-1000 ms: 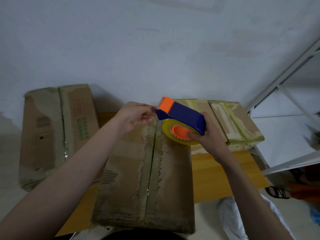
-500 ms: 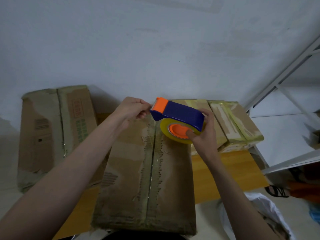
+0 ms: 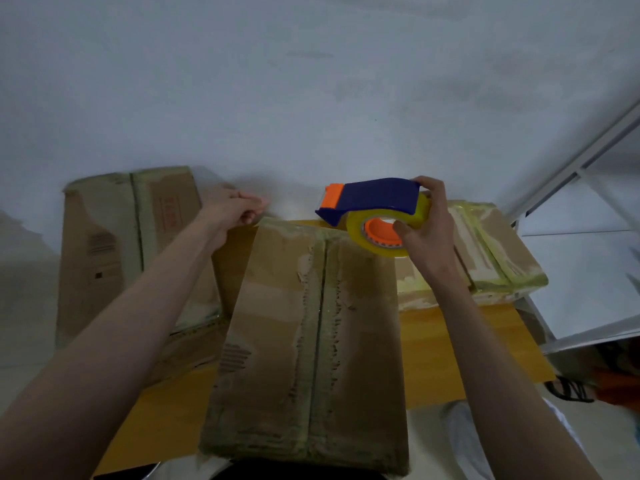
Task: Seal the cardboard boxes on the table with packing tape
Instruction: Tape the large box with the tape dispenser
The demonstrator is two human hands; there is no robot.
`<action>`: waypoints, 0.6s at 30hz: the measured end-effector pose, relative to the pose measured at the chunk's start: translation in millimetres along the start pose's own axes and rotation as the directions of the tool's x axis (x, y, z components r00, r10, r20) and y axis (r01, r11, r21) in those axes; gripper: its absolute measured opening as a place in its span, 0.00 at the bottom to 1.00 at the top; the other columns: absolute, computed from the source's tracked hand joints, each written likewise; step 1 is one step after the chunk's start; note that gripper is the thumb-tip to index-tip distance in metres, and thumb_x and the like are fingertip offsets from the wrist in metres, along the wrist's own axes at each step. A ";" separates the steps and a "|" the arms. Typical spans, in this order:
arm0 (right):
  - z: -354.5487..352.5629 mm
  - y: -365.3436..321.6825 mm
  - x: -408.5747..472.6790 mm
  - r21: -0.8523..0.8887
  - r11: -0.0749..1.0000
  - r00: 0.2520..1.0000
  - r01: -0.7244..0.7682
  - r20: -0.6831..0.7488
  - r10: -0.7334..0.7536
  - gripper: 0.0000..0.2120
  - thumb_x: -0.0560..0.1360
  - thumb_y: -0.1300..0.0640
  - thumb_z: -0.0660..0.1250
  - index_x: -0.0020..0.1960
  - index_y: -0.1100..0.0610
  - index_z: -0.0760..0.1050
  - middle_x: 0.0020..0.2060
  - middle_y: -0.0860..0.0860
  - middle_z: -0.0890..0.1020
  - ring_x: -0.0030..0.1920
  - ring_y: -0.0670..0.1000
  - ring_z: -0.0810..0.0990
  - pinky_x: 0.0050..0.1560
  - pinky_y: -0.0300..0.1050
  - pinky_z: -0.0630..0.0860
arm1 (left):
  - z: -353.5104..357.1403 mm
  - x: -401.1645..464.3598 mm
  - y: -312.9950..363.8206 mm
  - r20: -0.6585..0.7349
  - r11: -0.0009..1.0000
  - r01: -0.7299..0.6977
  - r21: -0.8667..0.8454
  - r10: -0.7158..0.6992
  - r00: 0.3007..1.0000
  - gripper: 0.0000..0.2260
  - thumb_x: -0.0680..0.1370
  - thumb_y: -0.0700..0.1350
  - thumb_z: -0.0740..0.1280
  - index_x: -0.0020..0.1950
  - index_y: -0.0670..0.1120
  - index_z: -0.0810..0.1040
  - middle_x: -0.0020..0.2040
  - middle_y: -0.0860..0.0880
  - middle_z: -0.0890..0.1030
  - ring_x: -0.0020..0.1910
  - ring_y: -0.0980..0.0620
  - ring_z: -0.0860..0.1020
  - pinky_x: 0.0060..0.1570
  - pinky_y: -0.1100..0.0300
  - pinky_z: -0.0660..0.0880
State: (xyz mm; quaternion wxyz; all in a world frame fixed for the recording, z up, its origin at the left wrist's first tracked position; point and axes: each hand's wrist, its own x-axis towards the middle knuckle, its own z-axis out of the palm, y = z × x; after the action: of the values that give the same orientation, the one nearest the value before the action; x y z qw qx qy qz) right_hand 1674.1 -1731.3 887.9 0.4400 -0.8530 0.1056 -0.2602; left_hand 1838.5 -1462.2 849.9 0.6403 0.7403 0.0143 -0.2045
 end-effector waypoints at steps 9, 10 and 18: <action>8.1 19.6 12.5 -0.063 0.998 0.997 -0.027 0.071 0.031 0.34 0.67 0.72 0.71 0.68 0.51 0.68 0.59 0.47 0.77 0.60 0.51 0.78 0.45 0.34 0.78 | 1.9 13.6 -27.7 -0.080 0.999 0.031 0.023 -0.029 0.996 0.09 0.72 0.41 0.79 0.47 0.39 0.84 0.38 0.46 0.82 0.35 0.56 0.79 0.37 0.69 0.78; 8.1 20.6 13.2 -0.067 0.998 0.997 -0.016 0.070 0.020 0.34 0.67 0.72 0.71 0.68 0.51 0.68 0.60 0.47 0.78 0.60 0.52 0.78 0.45 0.34 0.77 | 2.6 14.7 -28.3 -0.084 0.999 0.034 0.021 -0.032 0.996 0.09 0.71 0.41 0.79 0.47 0.39 0.84 0.39 0.46 0.83 0.36 0.56 0.79 0.39 0.68 0.79; 13.4 21.1 16.1 -0.160 0.986 0.996 0.042 0.084 -0.029 0.32 0.67 0.72 0.69 0.68 0.54 0.69 0.59 0.48 0.76 0.60 0.53 0.75 0.46 0.33 0.70 | 1.5 22.5 -28.9 -0.105 0.997 0.068 0.033 -0.065 0.992 0.09 0.70 0.41 0.79 0.46 0.40 0.84 0.41 0.45 0.84 0.39 0.53 0.81 0.38 0.67 0.81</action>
State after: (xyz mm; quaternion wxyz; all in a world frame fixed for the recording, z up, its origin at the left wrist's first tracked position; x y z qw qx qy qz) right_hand 1695.9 -1741.1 870.2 0.3686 -0.8975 0.0931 -0.2235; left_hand 1850.5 -1463.8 815.3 0.6180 0.7604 0.0685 -0.1874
